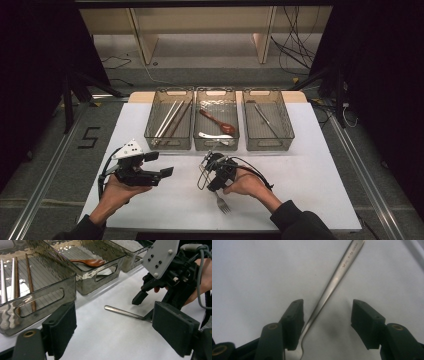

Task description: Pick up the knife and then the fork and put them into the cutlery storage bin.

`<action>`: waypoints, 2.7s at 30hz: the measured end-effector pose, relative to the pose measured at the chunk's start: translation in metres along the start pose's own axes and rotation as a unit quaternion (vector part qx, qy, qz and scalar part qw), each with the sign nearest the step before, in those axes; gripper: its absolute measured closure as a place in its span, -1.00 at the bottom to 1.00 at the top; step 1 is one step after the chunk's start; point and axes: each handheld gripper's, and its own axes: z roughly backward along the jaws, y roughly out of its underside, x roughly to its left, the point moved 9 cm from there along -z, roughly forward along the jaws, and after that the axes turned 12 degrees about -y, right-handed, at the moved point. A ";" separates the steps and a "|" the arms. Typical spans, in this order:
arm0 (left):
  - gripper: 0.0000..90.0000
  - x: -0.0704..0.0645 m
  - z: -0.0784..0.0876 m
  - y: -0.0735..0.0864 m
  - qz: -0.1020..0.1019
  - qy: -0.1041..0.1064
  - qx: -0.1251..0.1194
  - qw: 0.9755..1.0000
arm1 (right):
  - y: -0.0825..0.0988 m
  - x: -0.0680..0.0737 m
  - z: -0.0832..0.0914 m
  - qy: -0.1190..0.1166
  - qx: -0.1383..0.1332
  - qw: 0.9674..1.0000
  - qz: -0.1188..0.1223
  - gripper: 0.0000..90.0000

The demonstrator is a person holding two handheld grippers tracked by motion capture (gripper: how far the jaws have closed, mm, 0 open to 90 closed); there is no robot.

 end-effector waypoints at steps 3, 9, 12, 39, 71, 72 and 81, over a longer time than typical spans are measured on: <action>-0.58 0.000 0.000 0.000 0.000 0.000 0.000 1.000 | 0.001 0.000 -0.003 0.002 0.005 1.000 0.003 0.04; -0.58 0.000 0.000 0.000 0.000 0.000 0.000 1.000 | 0.003 0.002 -0.006 0.001 0.020 1.000 0.012 0.14; -0.58 0.000 0.000 0.000 -0.001 0.000 0.001 1.000 | 0.004 0.002 -0.006 0.007 0.024 1.000 0.018 0.18; -0.58 -0.001 -0.001 0.000 0.000 0.001 0.002 1.000 | 0.007 -0.005 -0.003 0.017 0.040 0.999 0.026 0.86; -0.58 0.000 0.000 0.000 -0.001 0.000 0.001 1.000 | 0.007 -0.013 0.013 0.001 0.006 1.000 0.017 0.88; -0.58 0.000 0.000 0.000 -0.001 0.001 0.001 1.000 | 0.007 -0.013 0.014 -0.001 0.005 1.000 0.015 0.88; -0.58 0.000 0.000 0.000 -0.001 0.000 0.001 1.000 | 0.005 -0.016 0.026 -0.001 -0.012 1.000 0.007 0.88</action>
